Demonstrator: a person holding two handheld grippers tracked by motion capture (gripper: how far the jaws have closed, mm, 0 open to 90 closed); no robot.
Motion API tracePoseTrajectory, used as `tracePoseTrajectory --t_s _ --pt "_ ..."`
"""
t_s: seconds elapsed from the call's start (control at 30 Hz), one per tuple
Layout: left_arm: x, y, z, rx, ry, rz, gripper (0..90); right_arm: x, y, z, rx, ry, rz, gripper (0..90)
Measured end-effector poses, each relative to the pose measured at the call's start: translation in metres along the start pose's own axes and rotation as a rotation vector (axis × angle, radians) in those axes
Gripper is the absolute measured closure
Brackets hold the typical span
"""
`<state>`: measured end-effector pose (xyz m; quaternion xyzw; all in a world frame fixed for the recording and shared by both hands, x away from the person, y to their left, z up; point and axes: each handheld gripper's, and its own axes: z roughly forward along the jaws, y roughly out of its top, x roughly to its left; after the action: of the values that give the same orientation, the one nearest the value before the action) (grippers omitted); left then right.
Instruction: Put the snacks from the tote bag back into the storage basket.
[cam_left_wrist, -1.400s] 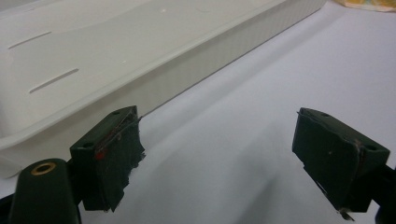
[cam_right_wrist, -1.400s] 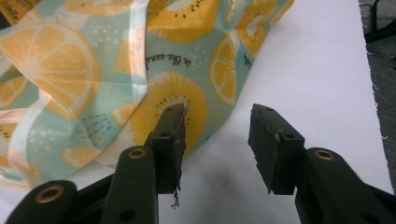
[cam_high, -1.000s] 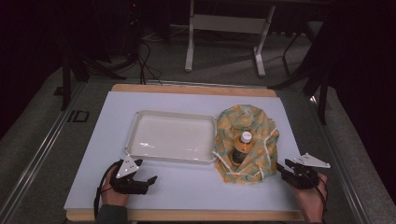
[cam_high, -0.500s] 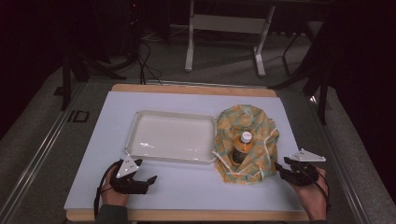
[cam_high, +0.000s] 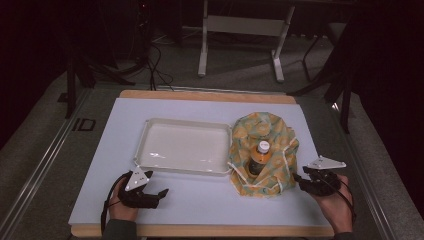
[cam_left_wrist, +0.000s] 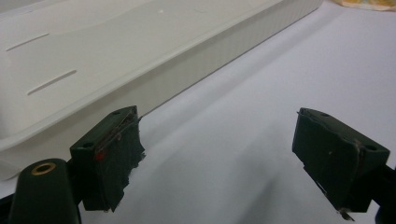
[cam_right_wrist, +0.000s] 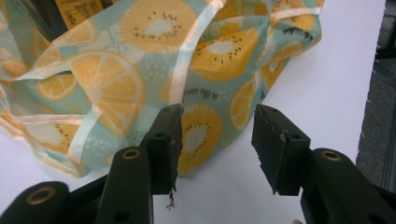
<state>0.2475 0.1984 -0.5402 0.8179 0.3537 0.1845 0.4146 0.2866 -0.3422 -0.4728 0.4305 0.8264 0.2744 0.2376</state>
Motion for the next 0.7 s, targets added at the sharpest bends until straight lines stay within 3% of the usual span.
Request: tracePoseTrajectory --t_s 0.23,0.7 --pt "0.0 0.0 0.0 -0.002 -0.002 0.001 15.8 0.004 0.013 -0.002 0.017 0.03 -0.074 52.4" --pt "-0.001 0.0 0.0 -0.002 -0.003 0.001 15.8 0.003 0.034 -0.008 0.027 0.017 -0.127 50.5"
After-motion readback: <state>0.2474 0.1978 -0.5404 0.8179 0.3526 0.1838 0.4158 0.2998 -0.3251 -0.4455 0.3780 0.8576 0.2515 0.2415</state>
